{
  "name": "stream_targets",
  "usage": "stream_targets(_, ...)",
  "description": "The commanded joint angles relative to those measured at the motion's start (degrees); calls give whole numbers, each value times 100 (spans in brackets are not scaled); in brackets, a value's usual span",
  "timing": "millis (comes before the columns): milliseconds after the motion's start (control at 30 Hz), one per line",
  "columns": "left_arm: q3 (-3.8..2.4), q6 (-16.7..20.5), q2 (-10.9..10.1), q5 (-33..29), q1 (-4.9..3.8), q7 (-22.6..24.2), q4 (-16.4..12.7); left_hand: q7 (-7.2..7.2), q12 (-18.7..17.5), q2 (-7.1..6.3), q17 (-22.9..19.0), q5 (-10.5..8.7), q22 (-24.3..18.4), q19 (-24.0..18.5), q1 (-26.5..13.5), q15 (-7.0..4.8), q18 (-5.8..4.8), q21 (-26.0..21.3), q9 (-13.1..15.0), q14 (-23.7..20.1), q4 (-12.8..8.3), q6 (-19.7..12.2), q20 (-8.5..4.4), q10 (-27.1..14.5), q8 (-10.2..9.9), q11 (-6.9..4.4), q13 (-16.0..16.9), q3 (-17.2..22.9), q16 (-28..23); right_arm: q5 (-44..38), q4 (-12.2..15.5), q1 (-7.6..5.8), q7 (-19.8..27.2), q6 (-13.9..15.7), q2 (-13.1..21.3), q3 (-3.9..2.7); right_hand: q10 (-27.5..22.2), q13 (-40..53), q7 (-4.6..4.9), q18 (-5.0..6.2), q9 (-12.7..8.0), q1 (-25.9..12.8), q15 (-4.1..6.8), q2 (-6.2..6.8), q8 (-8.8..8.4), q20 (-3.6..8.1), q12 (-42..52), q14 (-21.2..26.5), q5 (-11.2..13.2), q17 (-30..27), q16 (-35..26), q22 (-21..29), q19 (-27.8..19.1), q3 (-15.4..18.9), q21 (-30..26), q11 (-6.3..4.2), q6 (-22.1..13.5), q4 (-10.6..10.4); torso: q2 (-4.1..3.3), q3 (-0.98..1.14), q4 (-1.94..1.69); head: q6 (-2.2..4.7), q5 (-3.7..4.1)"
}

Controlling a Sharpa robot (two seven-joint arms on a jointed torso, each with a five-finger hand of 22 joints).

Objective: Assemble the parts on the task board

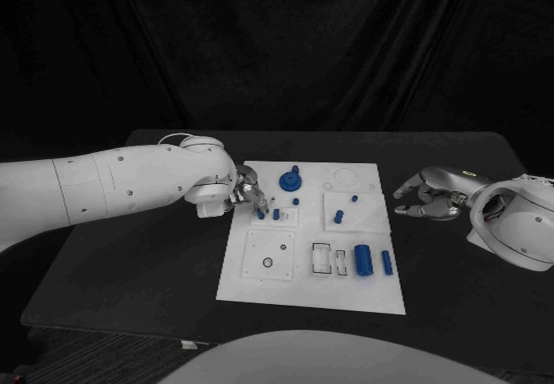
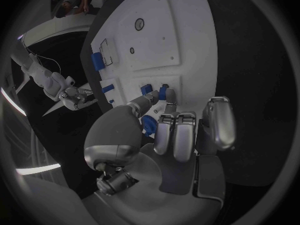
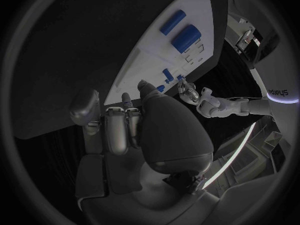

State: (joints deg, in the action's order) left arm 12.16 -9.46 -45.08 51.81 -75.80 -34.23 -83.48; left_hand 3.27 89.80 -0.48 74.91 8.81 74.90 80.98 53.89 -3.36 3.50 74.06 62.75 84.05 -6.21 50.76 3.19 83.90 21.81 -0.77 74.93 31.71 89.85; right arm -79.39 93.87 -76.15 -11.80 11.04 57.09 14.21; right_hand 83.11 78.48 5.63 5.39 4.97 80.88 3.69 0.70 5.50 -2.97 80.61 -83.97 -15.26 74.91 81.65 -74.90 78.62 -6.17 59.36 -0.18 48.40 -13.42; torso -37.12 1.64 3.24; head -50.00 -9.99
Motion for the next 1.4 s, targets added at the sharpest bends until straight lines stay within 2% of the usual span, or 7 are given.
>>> stream_targets(33, 17, -203, 31, -42, 37, 121, -23, 50, 20, -51, 1509, -283, 980, -28, -105, 54, 41, -37, -147, 595, 179, -58, 38, 610, -108, 68, 1507, -386, 15, -21, 9, 16, -72, -46, 5, -3, -33, 73, -1, 38, -8, 64, -22, 5, -27, 1, -25, -290, -5, 590, -40, -732, -14, -24, -34, 14, 44, 17, 3, -1, 5, 0, -4)
stream_targets(167, 17, -251, 34, -42, 38, 82, -1, 120, 20, -99, 1509, -558, 968, -53, -246, 117, 50, -92, -272, 595, 501, -120, 100, 610, -233, 151, 1507, -1005, 15, -21, 10, 16, -76, -52, 10, -3, -33, 73, -1, 38, -8, 64, -22, 5, -27, 1, -25, -290, -5, 590, -40, -732, -14, -24, -34, 14, 44, 17, 3, 3, -1, 0, 4)
stream_targets(267, 17, -264, 34, -42, 39, 47, 16, 154, 20, -117, 1509, -587, 966, -56, -342, 142, 57, -104, -301, 595, 699, -138, 116, 610, -253, 160, 1507, -1353, 15, -21, 9, 16, -78, -55, 12, -3, -35, 70, -1, 38, -9, 67, -23, 7, -27, 1, -27, -289, -7, 588, -42, -732, -14, -26, -34, 14, 46, 19, 8, 4, 0, 0, 13)
stream_targets(600, 17, -272, 37, -42, 41, -19, 56, 144, 20, -42, 1509, -587, 970, -49, -363, 146, 57, -98, -253, 595, 921, -141, 126, 610, -184, 164, 1507, -1703, 15, -21, 2, 22, -81, -65, 10, -3, -35, 70, -1, 38, -9, 67, -23, 7, -27, 1, -27, -289, -7, 588, -42, -732, -14, -26, -34, 14, 46, 19, 10, 0, 7, 0, -3)
stream_targets(833, 17, -271, 24, -42, 41, -33, 76, 103, 20, 186, 1509, 193, 965, -55, 168, 119, 62, -117, -149, 595, 720, -225, 105, 610, -52, 126, 1507, -1650, 15, -21, -4, 30, -84, -69, 8, -3, -35, 70, -1, 38, -9, 67, -23, 7, -27, 1, -27, -289, -7, 588, -42, -732, -14, -26, -34, 14, 46, 19, 3, -2, 8, 0, -13)
stream_targets(1167, 17, -291, 16, -42, 41, -34, 82, 75, 20, 235, 1509, 581, 962, -62, 363, 100, 65, -133, -166, 595, 548, -247, 87, 610, -32, 100, 1507, -1472, 15, -21, -11, 41, -92, -87, 0, -3, -37, 68, -1, 38, -10, 72, -23, 9, -28, 1, -28, -288, -13, 587, -44, -733, -14, -30, -35, 14, 48, 22, 0, -3, 0, 0, -13)
stream_targets(1400, 17, -298, 2, -42, 41, -33, 82, 71, 20, 239, 1509, 603, 957, -71, 378, 97, 69, -149, -169, 595, 530, -244, 86, 610, -29, 98, 1507, -1449, 15, -21, -13, 47, -100, -98, 1, -3, -42, 61, 0, 37, -12, 73, -23, 6, -30, 0, -35, -287, -18, 585, -46, -734, -12, -34, -32, 14, 48, 21, -1, -2, -2, 0, -8)
